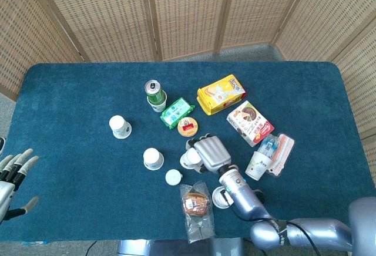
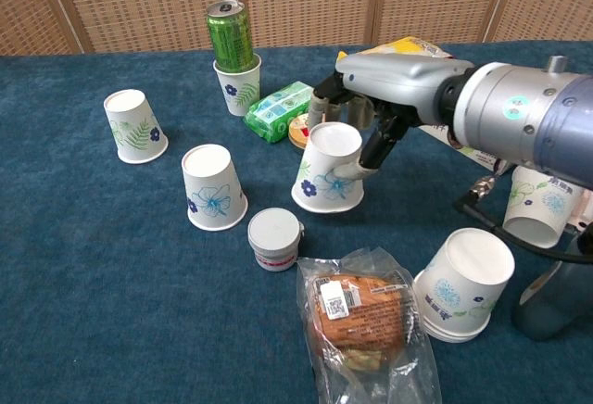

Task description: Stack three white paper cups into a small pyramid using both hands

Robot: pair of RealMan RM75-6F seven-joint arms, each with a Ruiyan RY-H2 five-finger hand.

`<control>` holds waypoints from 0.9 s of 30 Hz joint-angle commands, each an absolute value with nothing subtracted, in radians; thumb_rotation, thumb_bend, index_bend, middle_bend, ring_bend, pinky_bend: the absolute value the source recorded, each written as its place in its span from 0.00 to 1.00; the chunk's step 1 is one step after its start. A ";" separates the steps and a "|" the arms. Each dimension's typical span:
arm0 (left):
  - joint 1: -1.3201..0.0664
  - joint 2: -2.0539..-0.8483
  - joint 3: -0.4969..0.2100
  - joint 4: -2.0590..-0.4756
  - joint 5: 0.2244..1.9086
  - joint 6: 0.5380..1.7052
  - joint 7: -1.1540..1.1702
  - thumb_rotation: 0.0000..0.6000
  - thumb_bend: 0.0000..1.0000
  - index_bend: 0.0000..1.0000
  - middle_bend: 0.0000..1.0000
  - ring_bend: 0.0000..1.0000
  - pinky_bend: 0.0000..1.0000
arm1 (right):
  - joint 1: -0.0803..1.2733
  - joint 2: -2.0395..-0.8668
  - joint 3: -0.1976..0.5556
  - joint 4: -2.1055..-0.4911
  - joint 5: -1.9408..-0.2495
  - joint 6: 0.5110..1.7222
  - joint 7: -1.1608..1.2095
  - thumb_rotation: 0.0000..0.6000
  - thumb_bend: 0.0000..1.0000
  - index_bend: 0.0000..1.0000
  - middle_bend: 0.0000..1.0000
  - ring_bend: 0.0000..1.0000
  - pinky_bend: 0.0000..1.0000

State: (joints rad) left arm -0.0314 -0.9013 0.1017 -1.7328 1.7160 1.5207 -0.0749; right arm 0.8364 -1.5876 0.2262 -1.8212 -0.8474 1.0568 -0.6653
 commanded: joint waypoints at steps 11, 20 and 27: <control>-0.029 -0.887 0.105 -1.725 1.729 1.540 -0.119 1.00 0.32 0.00 0.00 0.00 0.00 | 0.935 -1.726 0.245 -1.766 -0.762 1.099 -0.758 1.00 0.32 0.37 0.47 0.41 0.33; -0.030 -0.882 0.106 -1.722 1.730 1.541 -0.136 1.00 0.32 0.00 0.00 0.00 0.00 | 0.961 -1.759 0.244 -1.722 -0.747 1.097 -0.758 1.00 0.32 0.37 0.47 0.41 0.33; -0.029 -0.883 0.106 -1.721 1.731 1.542 -0.134 1.00 0.31 0.00 0.00 0.00 0.00 | 0.980 -1.760 0.249 -1.693 -0.718 1.089 -0.767 1.00 0.32 0.37 0.47 0.41 0.33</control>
State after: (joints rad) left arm -0.0287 -0.8827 0.1061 -1.7211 1.7306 1.5420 -0.1335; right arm 0.9785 -1.7597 0.2481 -1.6936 -0.7189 1.0896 -0.7669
